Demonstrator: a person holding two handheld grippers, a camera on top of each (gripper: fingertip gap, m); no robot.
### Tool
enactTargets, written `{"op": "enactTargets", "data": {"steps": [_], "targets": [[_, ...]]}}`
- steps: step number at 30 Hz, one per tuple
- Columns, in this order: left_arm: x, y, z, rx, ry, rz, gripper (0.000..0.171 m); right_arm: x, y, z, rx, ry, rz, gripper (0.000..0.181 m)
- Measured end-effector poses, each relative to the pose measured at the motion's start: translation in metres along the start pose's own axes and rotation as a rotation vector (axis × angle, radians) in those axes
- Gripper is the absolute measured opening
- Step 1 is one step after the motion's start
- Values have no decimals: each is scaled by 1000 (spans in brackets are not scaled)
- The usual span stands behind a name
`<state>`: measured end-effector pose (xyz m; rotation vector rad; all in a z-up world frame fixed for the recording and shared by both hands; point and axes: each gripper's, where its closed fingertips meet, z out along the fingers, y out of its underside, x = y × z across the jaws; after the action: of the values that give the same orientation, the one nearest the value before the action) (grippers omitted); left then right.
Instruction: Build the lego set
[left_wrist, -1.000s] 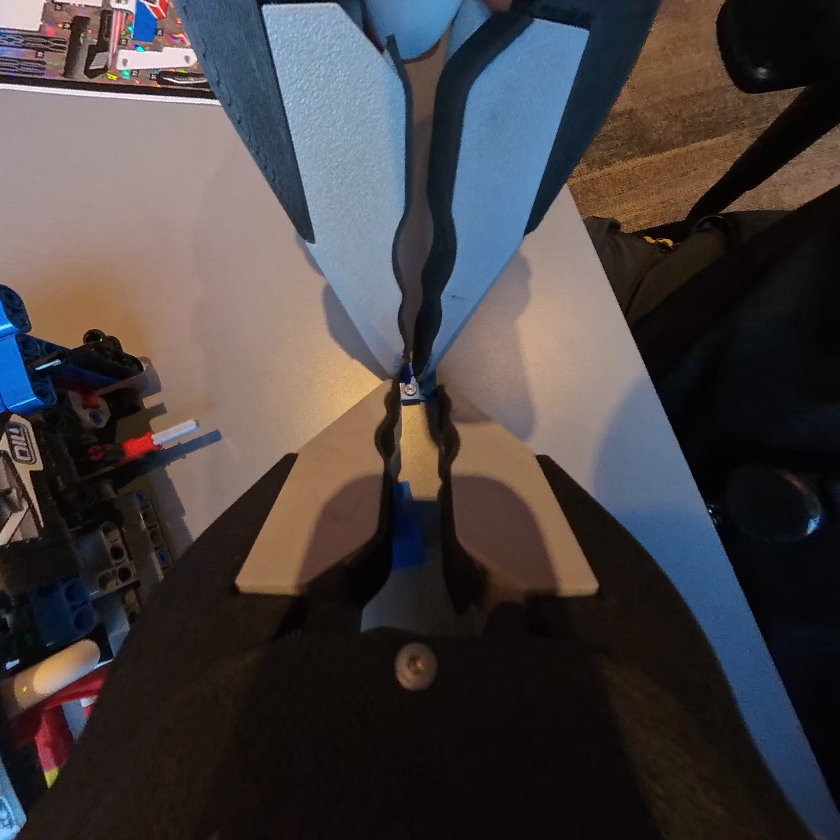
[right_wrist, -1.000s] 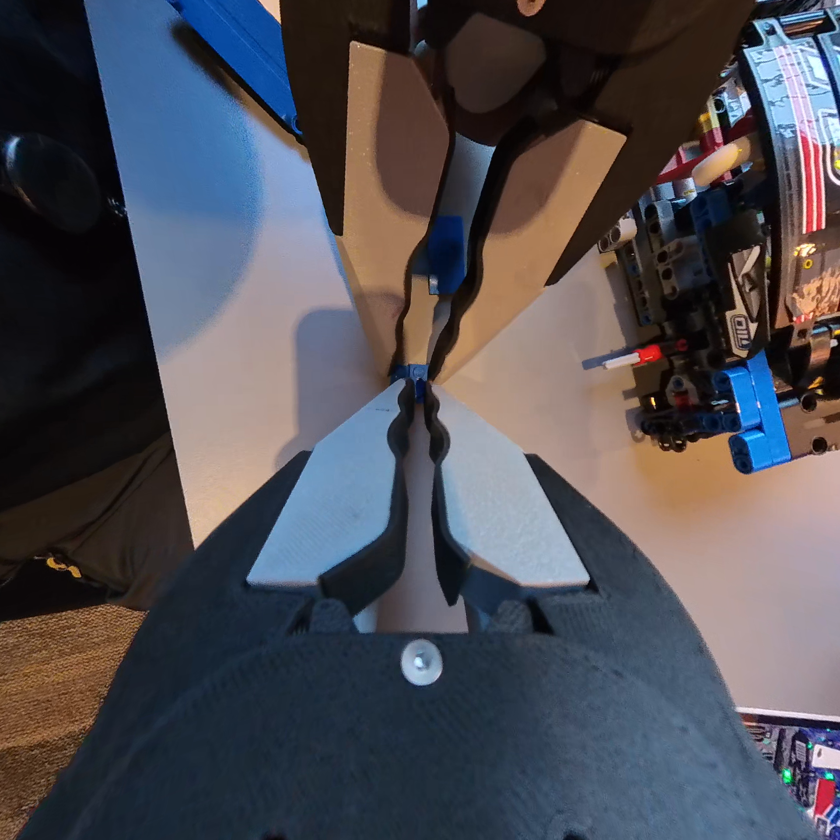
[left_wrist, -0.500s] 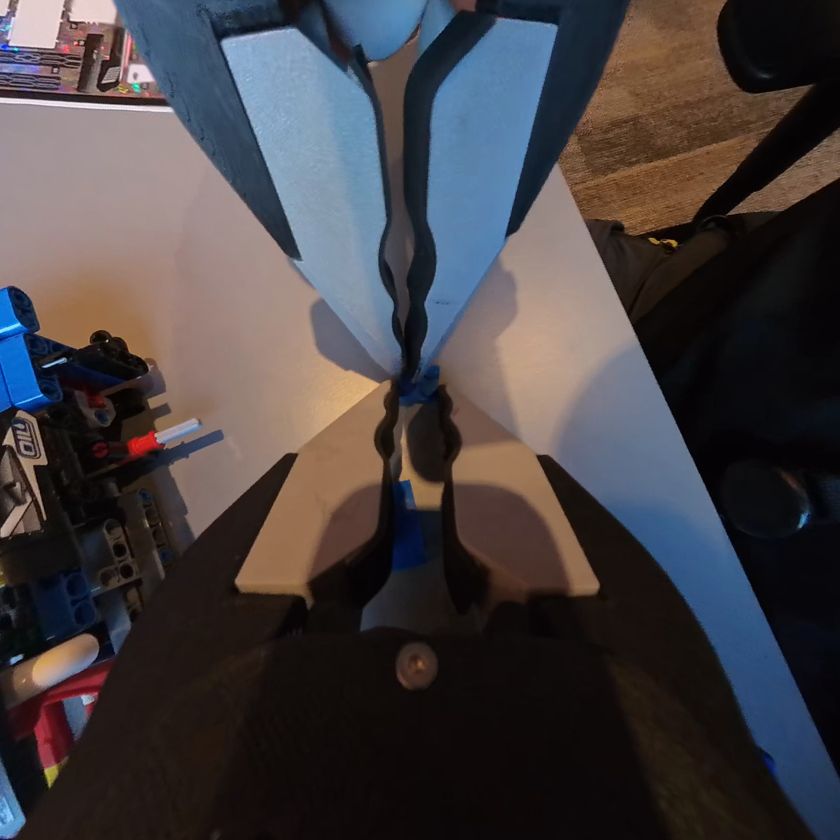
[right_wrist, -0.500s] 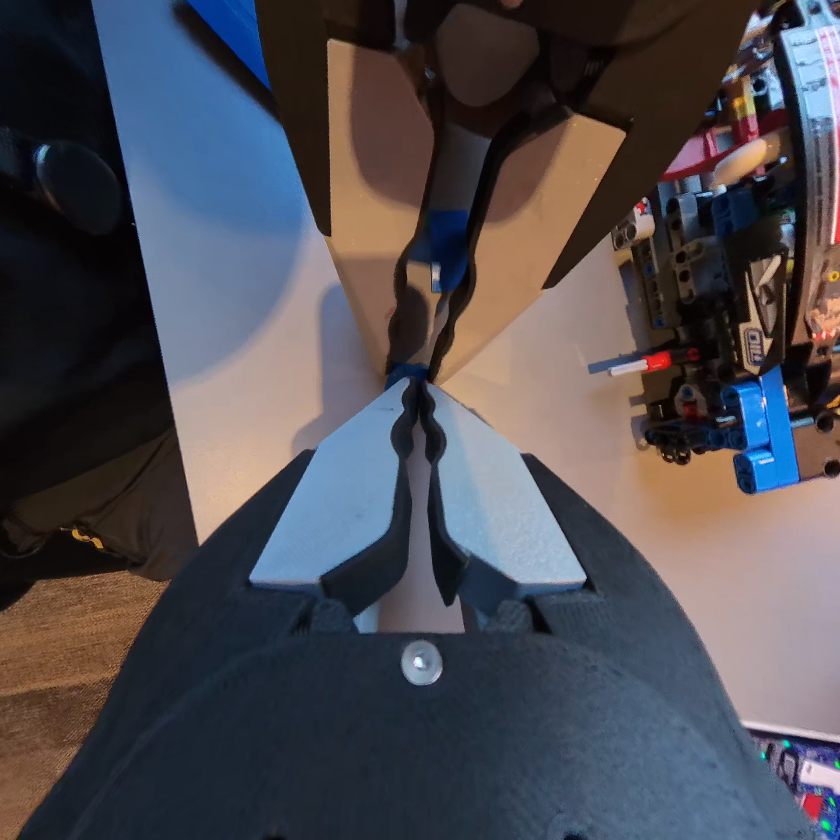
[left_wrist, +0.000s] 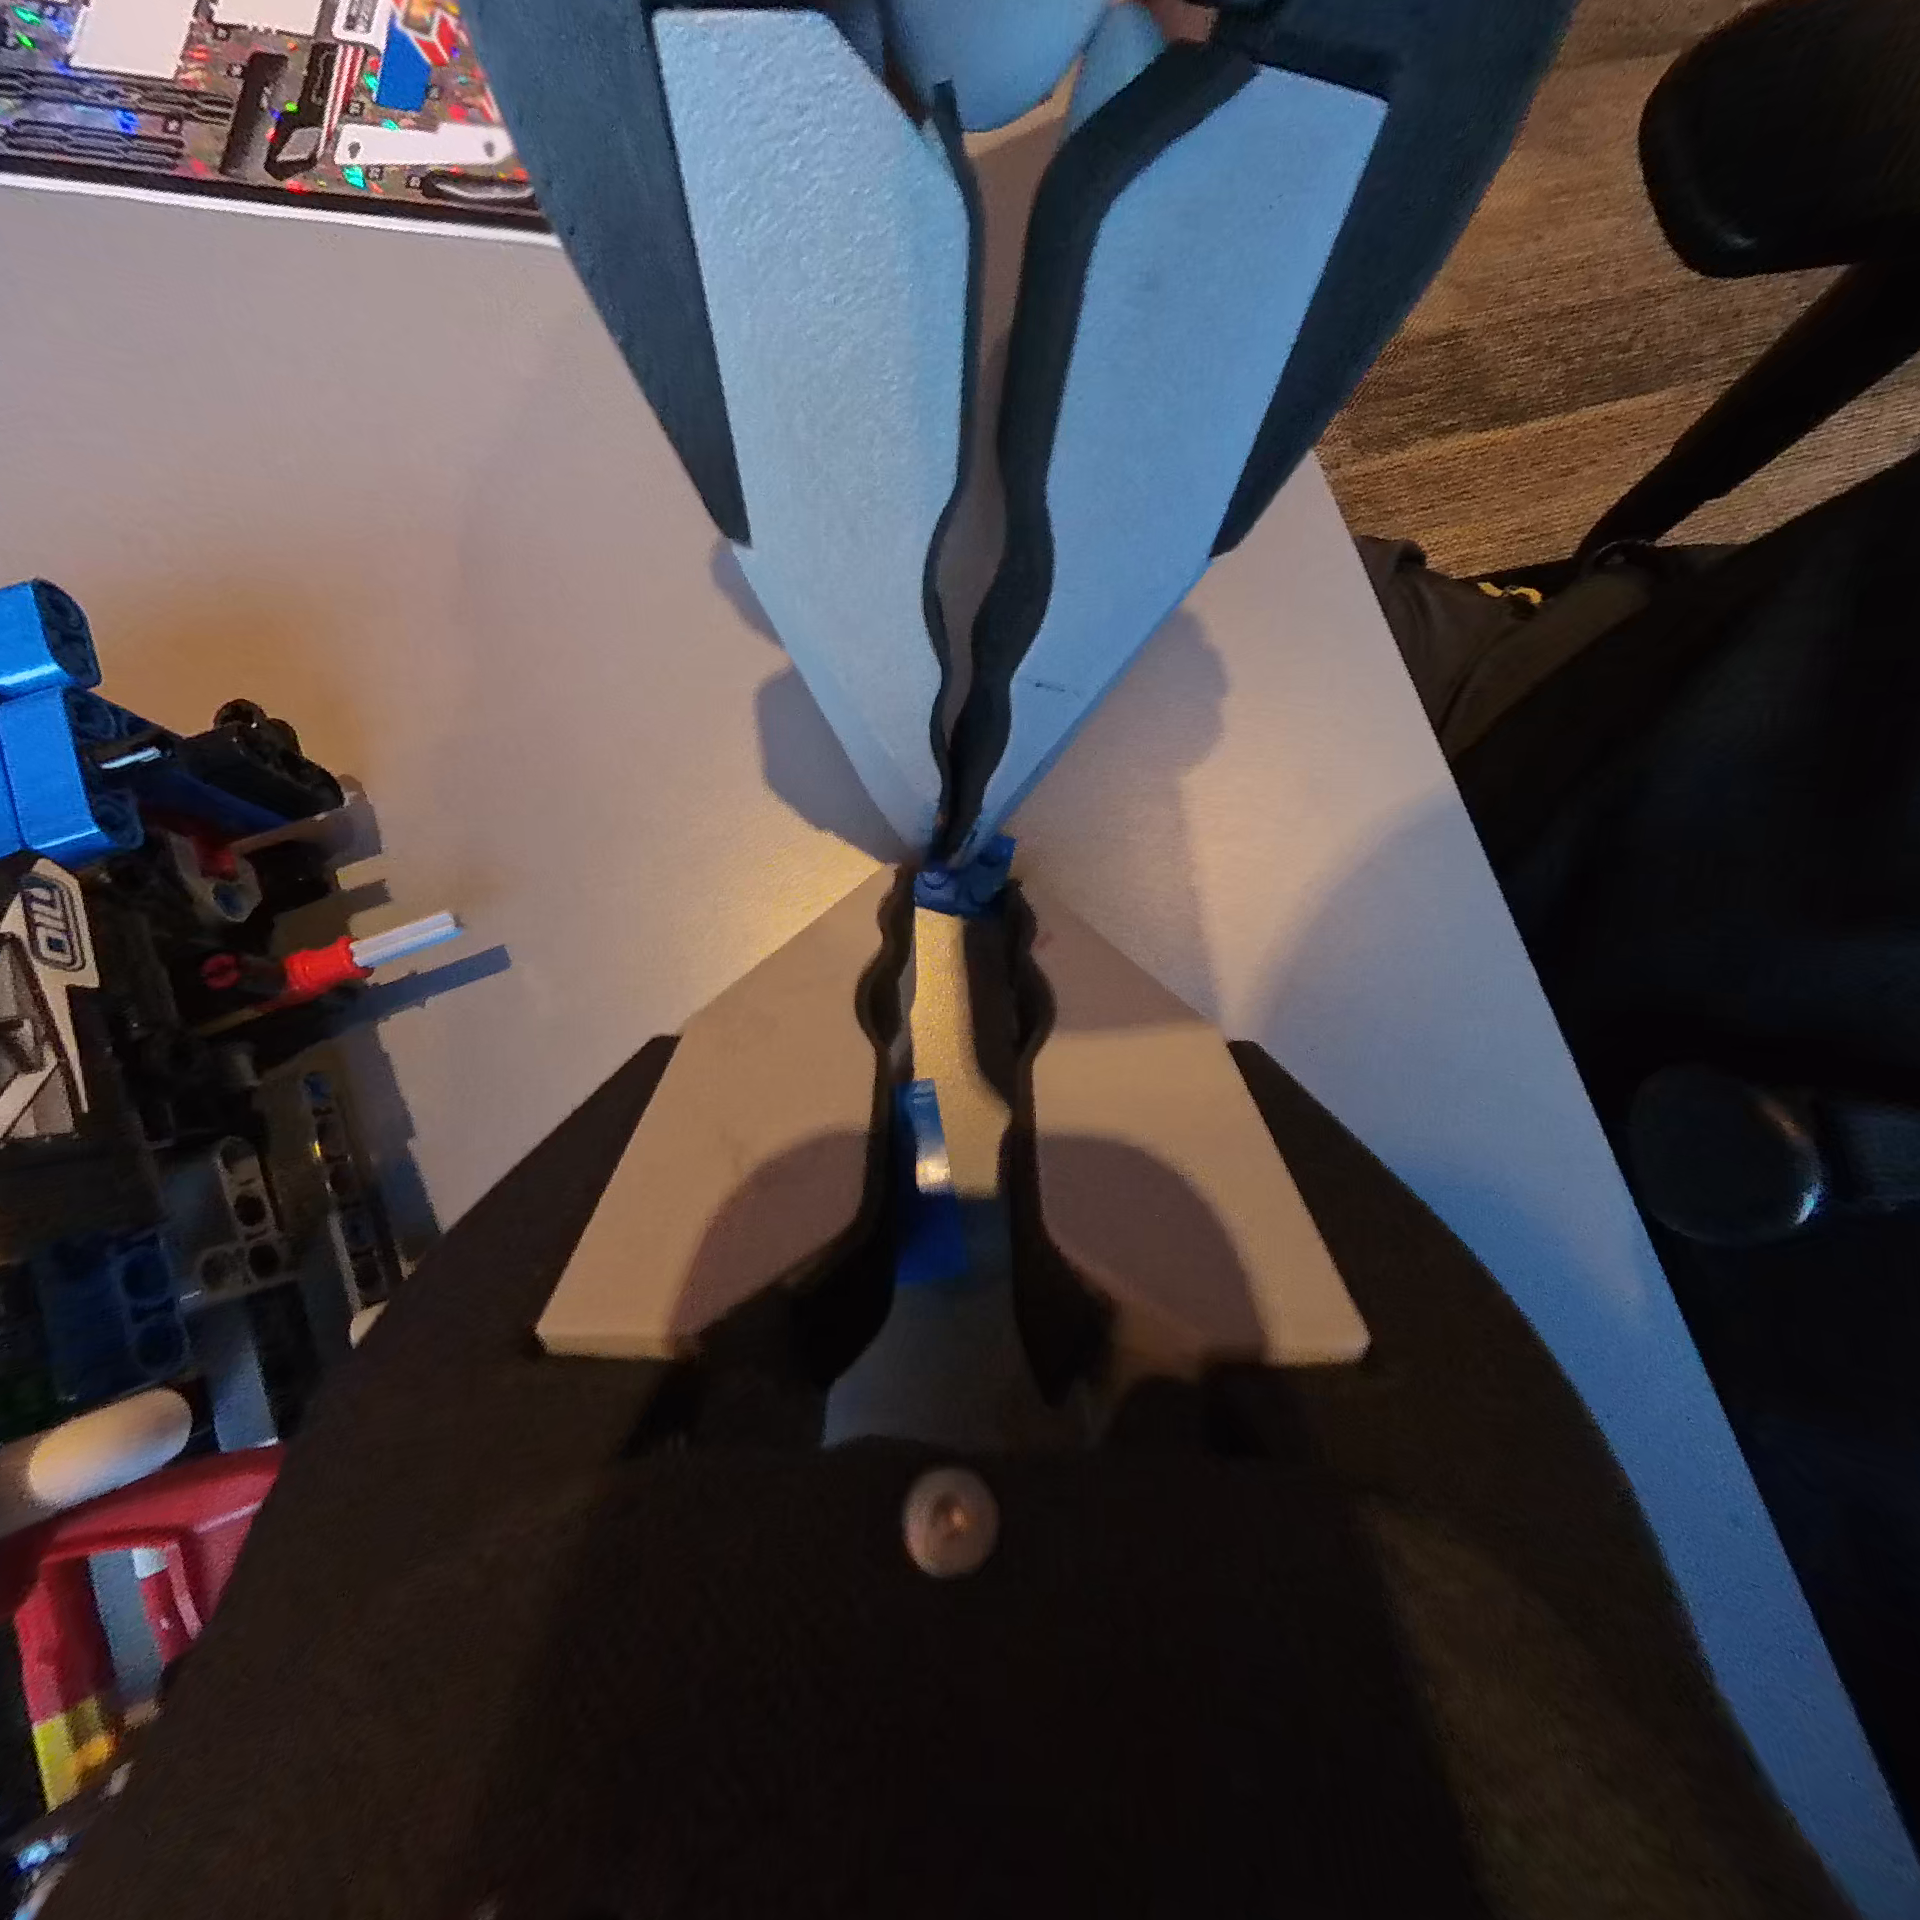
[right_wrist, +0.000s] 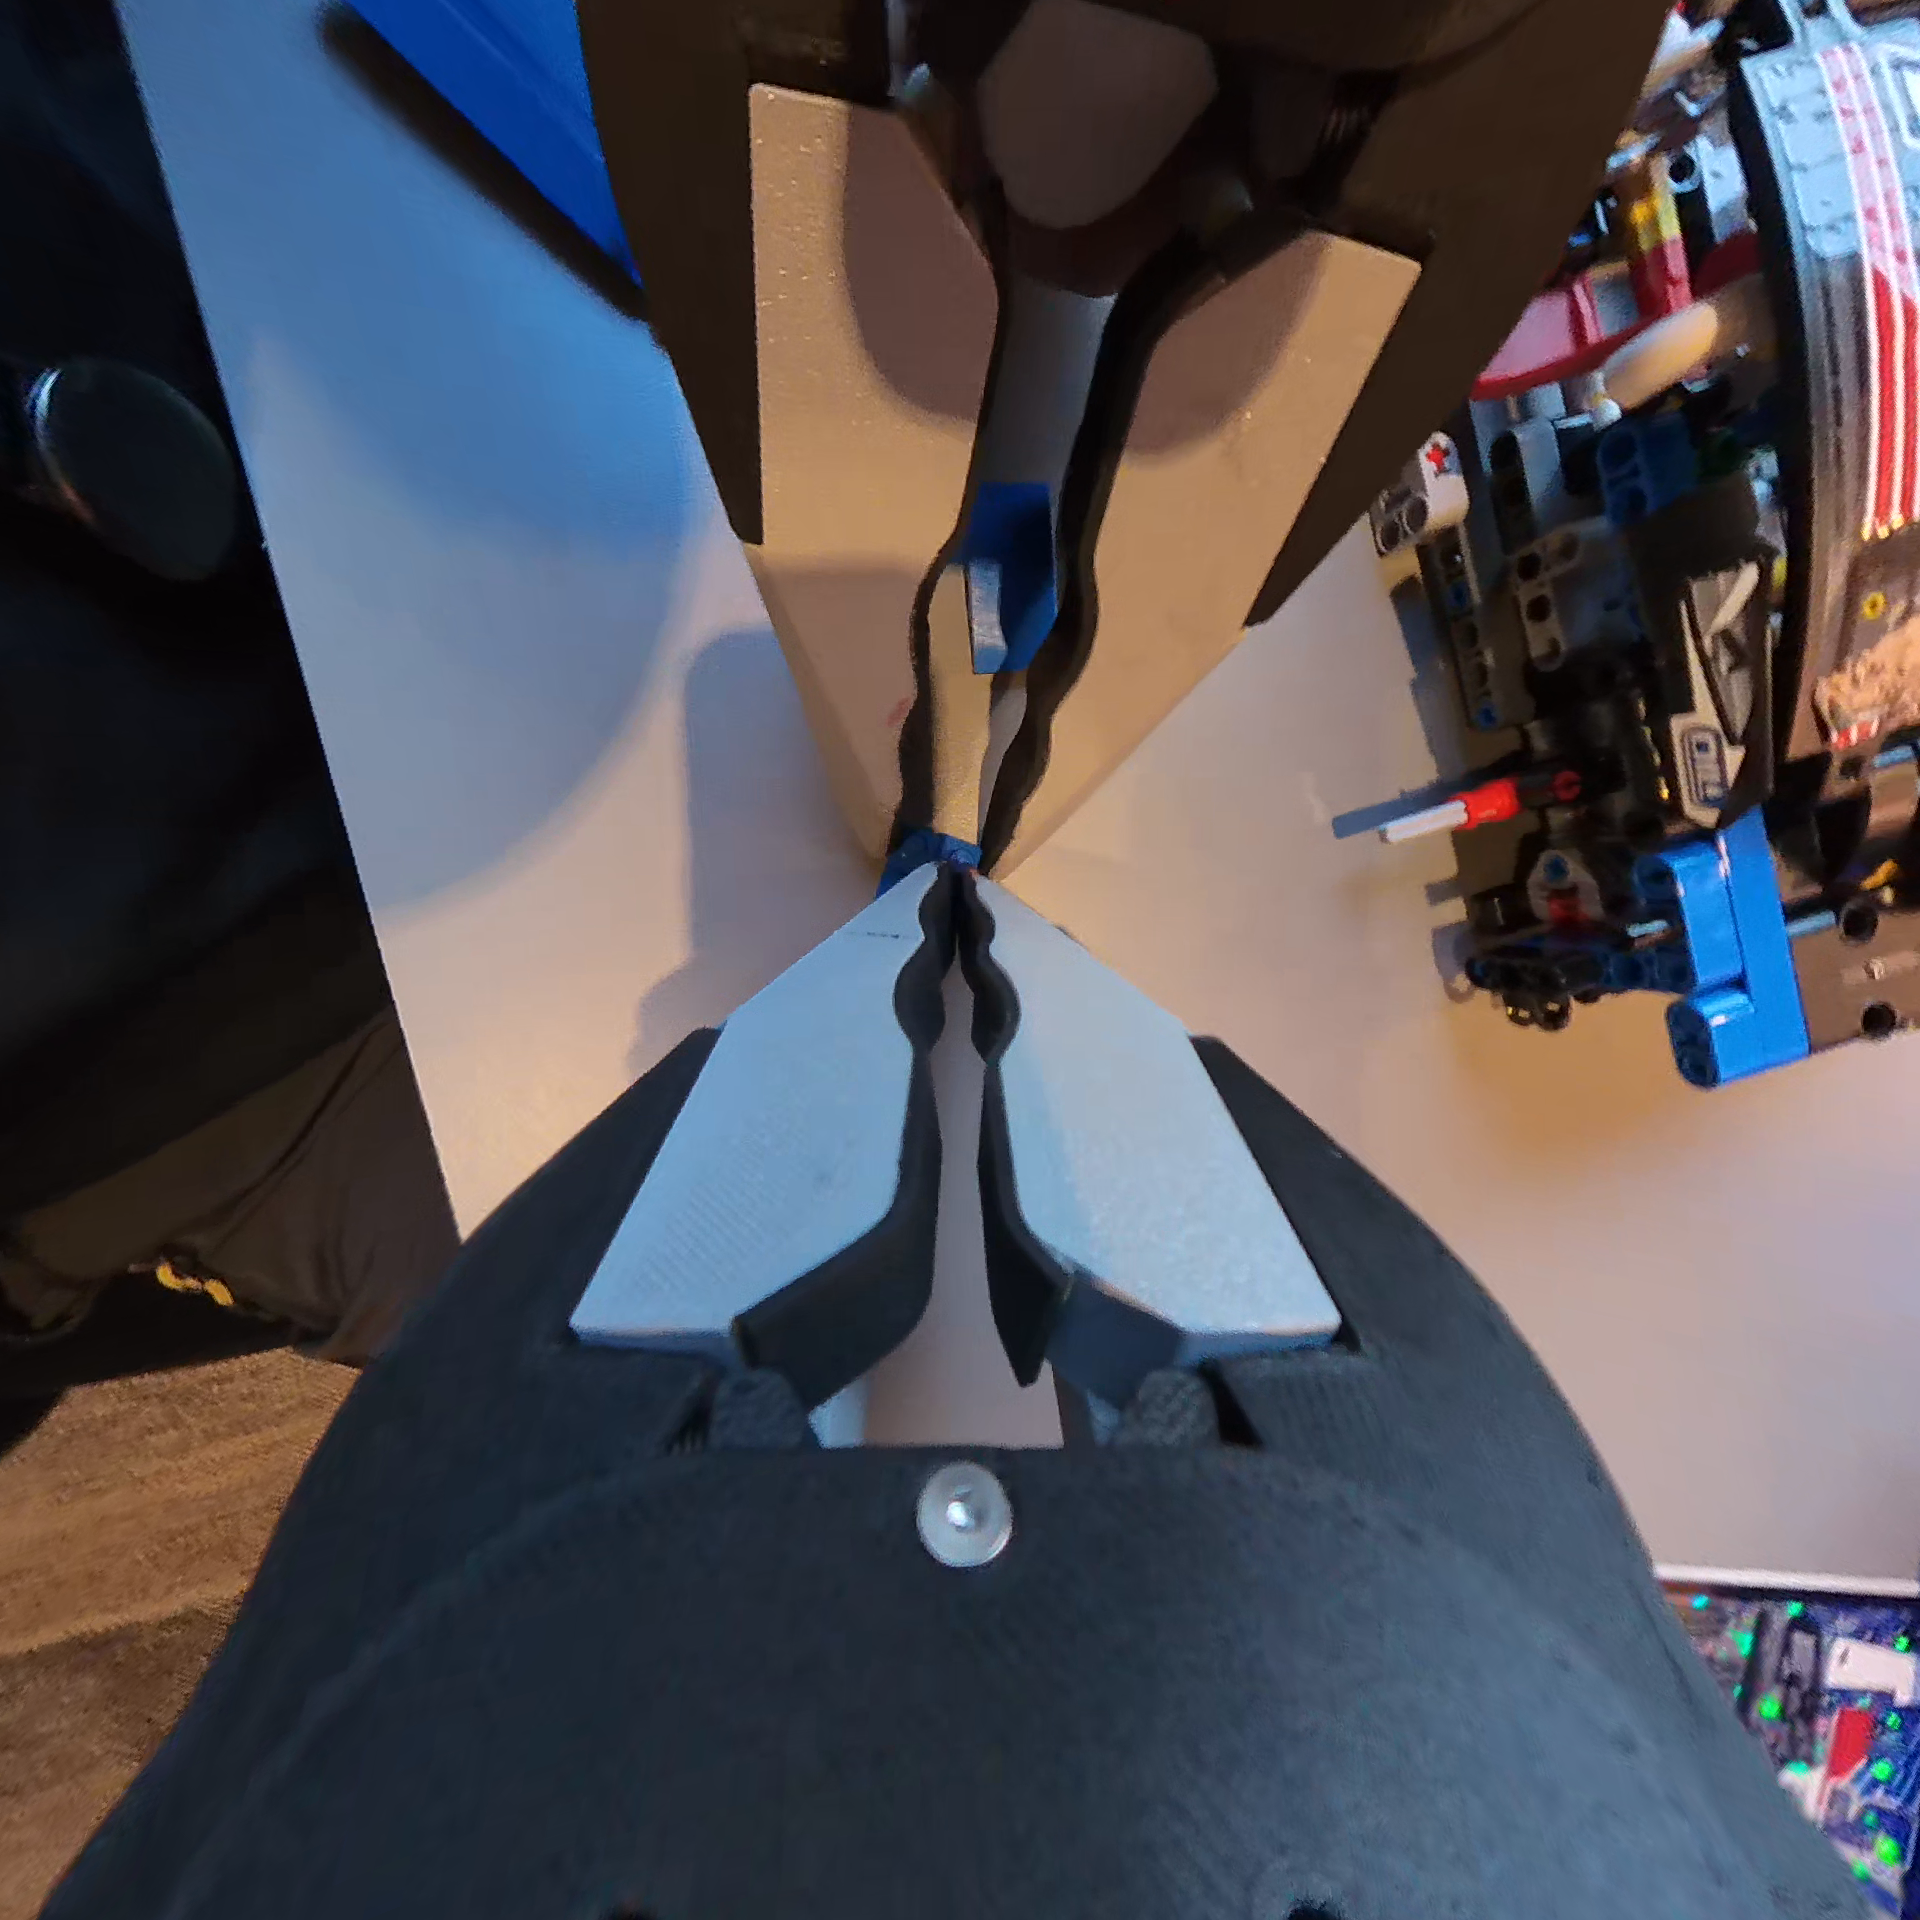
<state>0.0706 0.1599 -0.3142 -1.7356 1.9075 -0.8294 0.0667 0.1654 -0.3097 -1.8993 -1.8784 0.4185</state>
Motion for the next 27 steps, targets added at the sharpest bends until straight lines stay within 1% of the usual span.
{"op": "enactTargets", "data": {"steps": [7,17,24,27], "targets": [[0,0,0,-7,-28,18,14,0,0,-1,-8,82,41,0],[1,0,1,-11,-55,35,15,0,-1,-1,-12,236,-30,0],[2,0,0,-7,-59,38,14,0,-2,-1,6,333,-44,0],[2,0,0,-6,-66,48,14,0,-1,-1,12,349,-23,0]]}}
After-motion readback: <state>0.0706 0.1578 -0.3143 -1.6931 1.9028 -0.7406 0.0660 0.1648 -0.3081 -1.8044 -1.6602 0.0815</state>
